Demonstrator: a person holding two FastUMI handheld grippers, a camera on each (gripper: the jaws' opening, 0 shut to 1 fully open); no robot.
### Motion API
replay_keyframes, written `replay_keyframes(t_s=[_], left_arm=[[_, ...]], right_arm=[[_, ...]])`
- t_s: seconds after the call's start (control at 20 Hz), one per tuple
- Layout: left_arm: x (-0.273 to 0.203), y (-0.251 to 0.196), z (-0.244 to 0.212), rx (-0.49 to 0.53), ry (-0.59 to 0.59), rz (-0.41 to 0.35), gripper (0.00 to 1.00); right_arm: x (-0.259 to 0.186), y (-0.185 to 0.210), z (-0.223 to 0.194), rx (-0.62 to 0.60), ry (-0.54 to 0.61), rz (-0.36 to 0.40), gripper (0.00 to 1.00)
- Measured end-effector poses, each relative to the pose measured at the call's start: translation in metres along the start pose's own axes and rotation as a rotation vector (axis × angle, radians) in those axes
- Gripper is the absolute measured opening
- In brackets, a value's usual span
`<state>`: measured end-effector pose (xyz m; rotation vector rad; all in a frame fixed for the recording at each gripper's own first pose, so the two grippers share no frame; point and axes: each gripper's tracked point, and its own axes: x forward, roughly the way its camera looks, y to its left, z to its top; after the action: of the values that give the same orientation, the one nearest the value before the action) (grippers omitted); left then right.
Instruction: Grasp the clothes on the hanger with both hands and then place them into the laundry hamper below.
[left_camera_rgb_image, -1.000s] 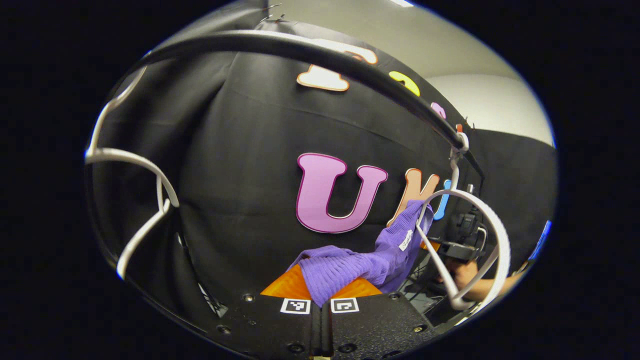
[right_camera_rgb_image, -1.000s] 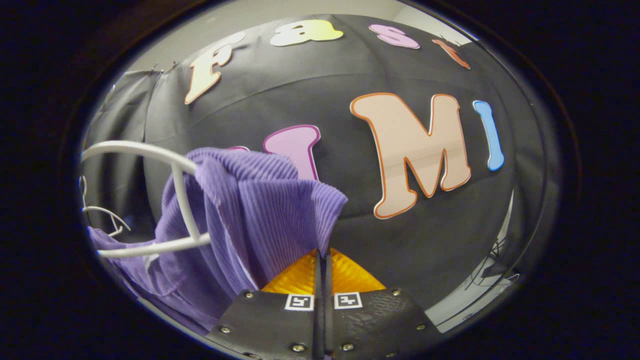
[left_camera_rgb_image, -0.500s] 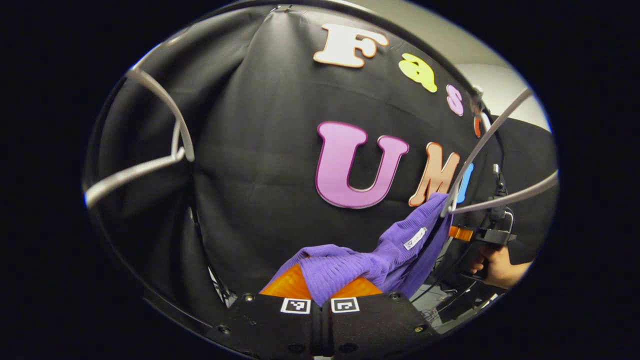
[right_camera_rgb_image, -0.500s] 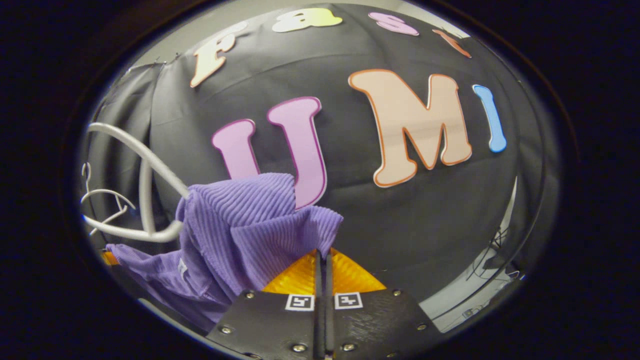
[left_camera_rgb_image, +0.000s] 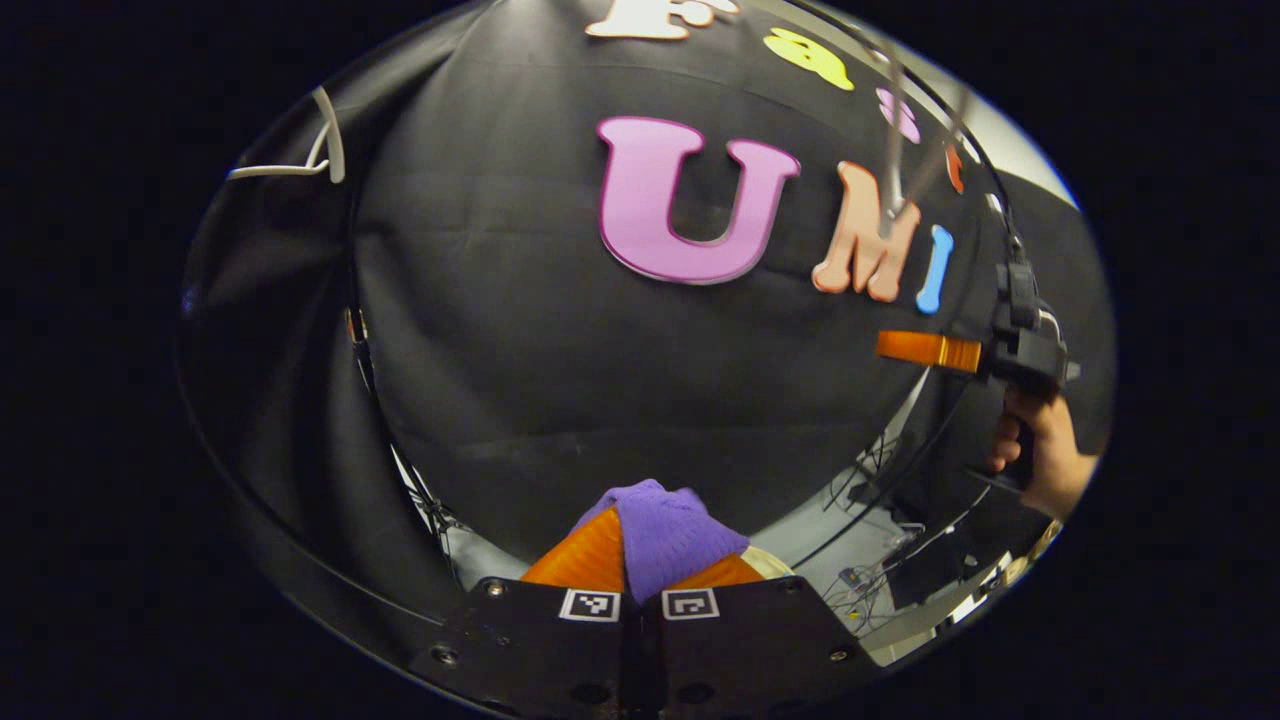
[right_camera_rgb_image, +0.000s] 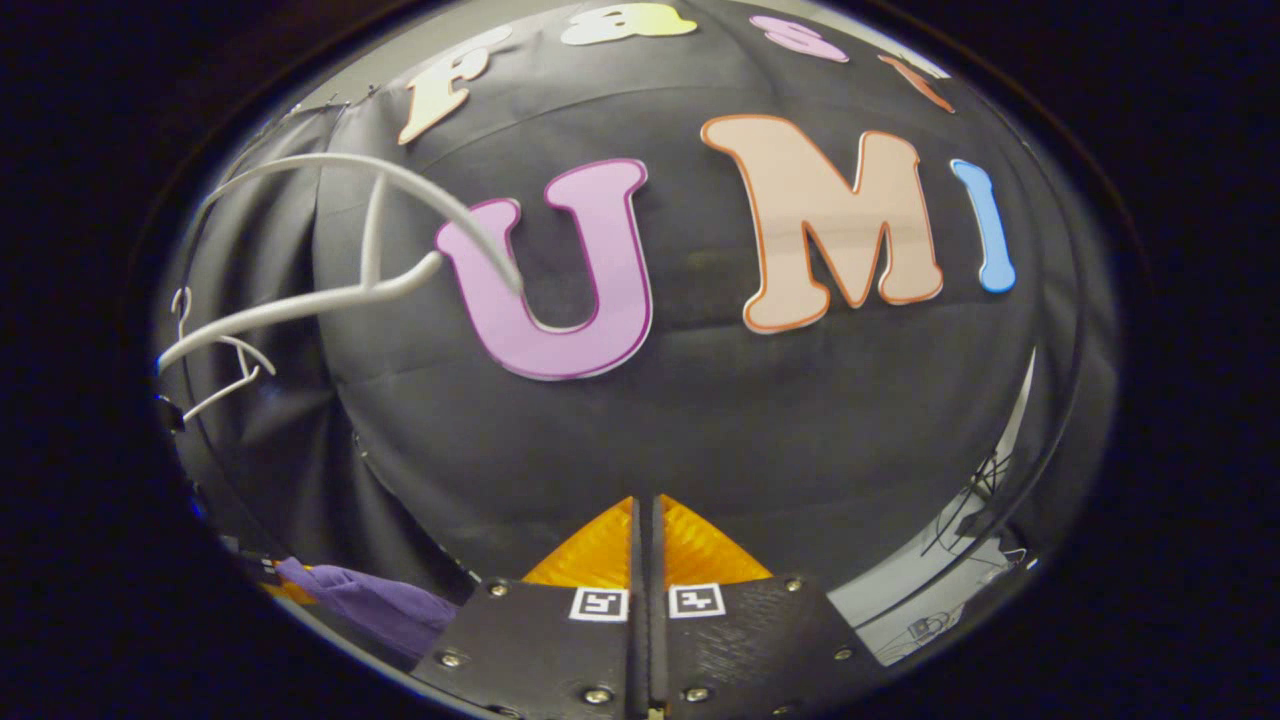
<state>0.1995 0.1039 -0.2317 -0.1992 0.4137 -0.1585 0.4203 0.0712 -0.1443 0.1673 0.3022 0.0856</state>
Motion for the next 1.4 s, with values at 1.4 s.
replay_keyframes(t_s=[1.4], left_arm=[[0.0, -0.182, 0.092, -0.005, -0.136, 0.03, 0.02]], right_arm=[[-0.125, -0.027, -0.02, -0.035, 0.024, 0.0, 0.31]])
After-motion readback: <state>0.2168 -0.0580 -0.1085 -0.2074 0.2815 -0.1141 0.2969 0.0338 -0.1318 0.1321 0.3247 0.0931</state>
